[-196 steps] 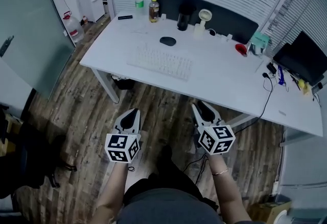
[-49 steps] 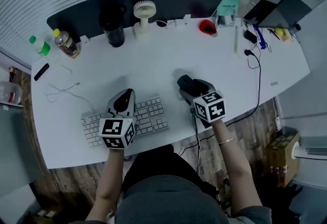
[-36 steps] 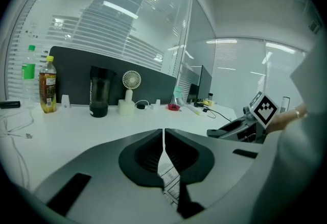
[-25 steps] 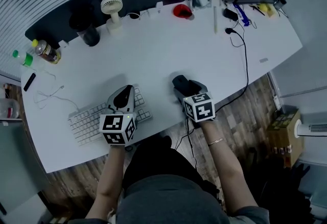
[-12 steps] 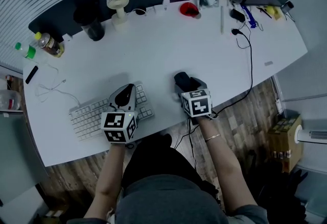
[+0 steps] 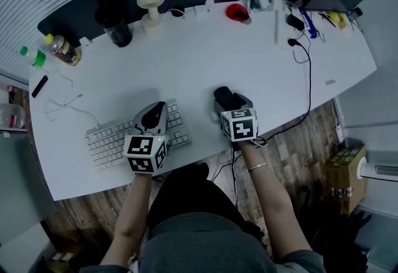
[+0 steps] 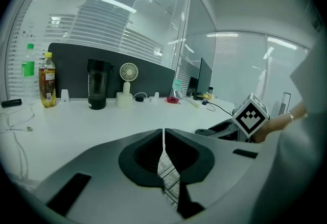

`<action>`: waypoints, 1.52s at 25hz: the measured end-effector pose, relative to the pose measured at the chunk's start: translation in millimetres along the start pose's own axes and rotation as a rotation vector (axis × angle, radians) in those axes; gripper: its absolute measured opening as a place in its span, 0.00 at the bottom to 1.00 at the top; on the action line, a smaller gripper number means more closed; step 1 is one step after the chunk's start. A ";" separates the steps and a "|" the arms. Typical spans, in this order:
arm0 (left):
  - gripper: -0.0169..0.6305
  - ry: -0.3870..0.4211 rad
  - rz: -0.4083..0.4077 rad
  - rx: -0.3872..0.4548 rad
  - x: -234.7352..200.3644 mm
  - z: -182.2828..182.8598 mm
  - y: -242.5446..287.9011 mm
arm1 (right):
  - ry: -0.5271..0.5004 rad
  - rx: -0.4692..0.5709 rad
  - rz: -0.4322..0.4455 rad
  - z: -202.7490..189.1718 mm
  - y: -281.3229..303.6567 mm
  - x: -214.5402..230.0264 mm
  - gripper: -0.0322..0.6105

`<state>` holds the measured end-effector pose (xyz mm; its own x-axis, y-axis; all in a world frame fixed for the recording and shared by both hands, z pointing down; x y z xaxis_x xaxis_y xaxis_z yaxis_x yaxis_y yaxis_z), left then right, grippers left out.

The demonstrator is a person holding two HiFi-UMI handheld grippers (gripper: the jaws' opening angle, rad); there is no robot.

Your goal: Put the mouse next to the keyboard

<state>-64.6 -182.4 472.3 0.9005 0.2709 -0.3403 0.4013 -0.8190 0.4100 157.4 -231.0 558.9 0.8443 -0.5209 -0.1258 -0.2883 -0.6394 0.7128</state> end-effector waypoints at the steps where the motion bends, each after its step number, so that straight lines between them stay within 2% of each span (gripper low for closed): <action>1: 0.07 -0.001 0.000 0.000 -1.0 0.2 0.1 | 0.000 0.002 0.000 0.4 0.2 0.0 0.51; 14: 0.07 -0.009 0.003 0.001 -7.9 0.5 -3.6 | -0.019 0.007 -0.017 0.9 1.4 -0.2 0.52; 20: 0.07 -0.010 0.006 0.002 -9.1 -0.5 -6.6 | -0.005 0.021 -0.010 -0.4 -2.0 -0.2 0.60; 24: 0.07 -0.004 0.003 0.003 -6.8 -1.0 -7.5 | 0.005 0.030 -0.017 -1.0 -9.5 0.3 0.61; 38: 0.07 0.006 -0.007 0.016 11.0 -0.4 -10.1 | 0.078 0.149 -0.028 1.2 -53.6 0.6 0.58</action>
<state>-58.6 -171.0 464.9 0.8987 0.2794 -0.3381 0.4047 -0.8254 0.3937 172.8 -197.7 519.9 0.8838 -0.4599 -0.0862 -0.3231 -0.7331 0.5985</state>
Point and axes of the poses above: the fingertips, and each gripper's own axes: y forward along the fingers, x to its right, z out of its top, the point moved 3 cm from there along -y, backward along the fingers, and after that the axes turned 11 degrees about -y, right-handed, at the moved point
